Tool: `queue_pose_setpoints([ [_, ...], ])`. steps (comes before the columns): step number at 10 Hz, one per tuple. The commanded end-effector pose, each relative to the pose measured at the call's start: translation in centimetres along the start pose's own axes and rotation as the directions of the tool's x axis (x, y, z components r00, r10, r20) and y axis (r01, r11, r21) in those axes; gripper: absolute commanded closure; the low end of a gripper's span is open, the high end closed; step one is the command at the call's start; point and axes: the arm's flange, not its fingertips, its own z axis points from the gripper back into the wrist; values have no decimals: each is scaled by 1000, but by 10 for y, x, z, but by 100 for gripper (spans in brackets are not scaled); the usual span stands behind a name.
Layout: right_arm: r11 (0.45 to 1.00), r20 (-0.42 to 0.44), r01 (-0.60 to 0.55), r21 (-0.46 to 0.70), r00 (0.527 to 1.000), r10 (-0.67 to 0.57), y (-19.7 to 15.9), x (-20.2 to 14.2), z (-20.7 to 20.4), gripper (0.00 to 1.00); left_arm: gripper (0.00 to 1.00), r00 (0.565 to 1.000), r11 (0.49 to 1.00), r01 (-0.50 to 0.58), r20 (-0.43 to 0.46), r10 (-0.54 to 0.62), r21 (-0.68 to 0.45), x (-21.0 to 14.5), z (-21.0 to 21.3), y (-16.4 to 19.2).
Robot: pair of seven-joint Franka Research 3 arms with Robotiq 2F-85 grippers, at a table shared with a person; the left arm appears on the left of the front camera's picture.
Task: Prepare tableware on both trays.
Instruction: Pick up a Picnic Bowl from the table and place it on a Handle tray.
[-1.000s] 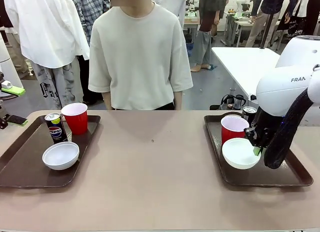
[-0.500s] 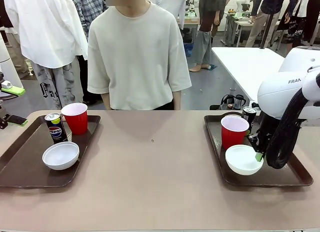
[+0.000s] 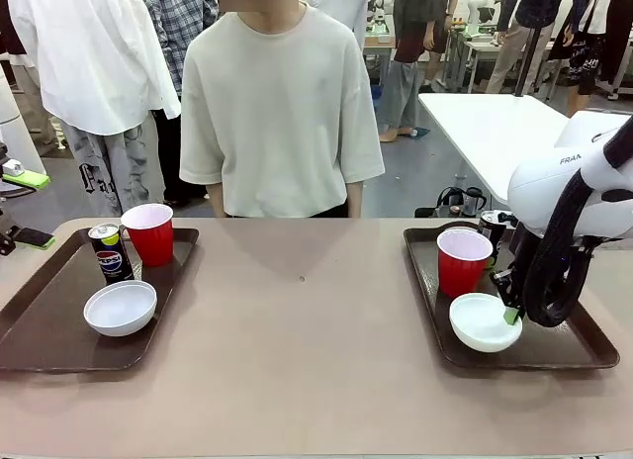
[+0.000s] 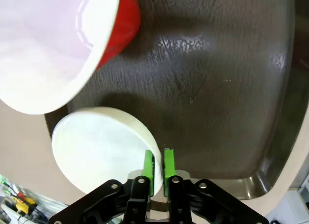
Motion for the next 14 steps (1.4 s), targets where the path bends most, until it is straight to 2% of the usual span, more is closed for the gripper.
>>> queue_pose_setpoints([
  [1, 999, 41, -25, 22, 999, 24, 4, -6, 12, 0, 0, 1000, 1000, 24, -4, -24, -7, -1, 1, 1],
  [2, 999, 54, -33, 22, 998, 32, 6, -17, 27, 73, 0, 1000, 1000, 24, -4, -24, -7, -1, 1, 1],
  [3, 999, 66, -44, 26, 997, 43, 10, -29, 42, 0, 0, 1000, 1000, 24, -4, -24, -7, -1, 1, 1],
  [4, 998, 84, -51, 35, 995, 48, 6, -40, 57, 53, 0, 1000, 1000, 24, -4, -24, -7, -1, 1, 1],
  [5, 996, 99, -59, 74, 994, 51, 3, -50, 72, 0, 0, 1000, 1000, 24, -4, -24, -7, -1, 1, 1],
  [6, 984, 100, -90, 154, 992, 75, -5, -62, 85, 33, 0, 1000, 1000, 24, -4, -24, -7, -1, 1, 1],
  [7, 955, 89, -133, 266, 990, 113, -11, -70, 95, 0, 0, 1000, 1000, 24, -4, -24, -7, -1, 1, 1],
  [8, 910, 103, -168, 380, 985, 138, -21, -76, 102, 13, 0, 1000, 1000, 24, -4, -24, -7, -1, 1, 1],
  [9, 841, 123, -206, 500, 978, 166, -27, -83, 105, 0, 0, 1000, 1000, 24, -4, -24, -7, -1, 1, 1],
  [10, 761, 146, -220, 611, 975, 165, -34, -89, 108, 0, 0, 1000, 1000, 24, -4, -24, -7, -1, 1, 1],
  [11, 631, 182, -231, 741, 973, 142, -41, -105, 111, 0, 0, 1000, 1000, 24, -4, -24, -7, -1, 1, 1],
  [12, 532, 184, -190, 825, 981, 65, -46, -116, 112, 0, 0, 1000, 1000, 24, -4, -24, -7, -1, 1, 1],
  [13, 420, 96, -41, 907, 989, -110, -43, -122, 112, 0, 0, 1000, 1000, 24, -4, -24, -7, -1, 1, 1],
  [14, 367, 54, 27, 930, 976, -209, -39, -128, 108, 0, 0, 1000, 1000, 24, -4, -24, -7, -1, 1, 1],
])
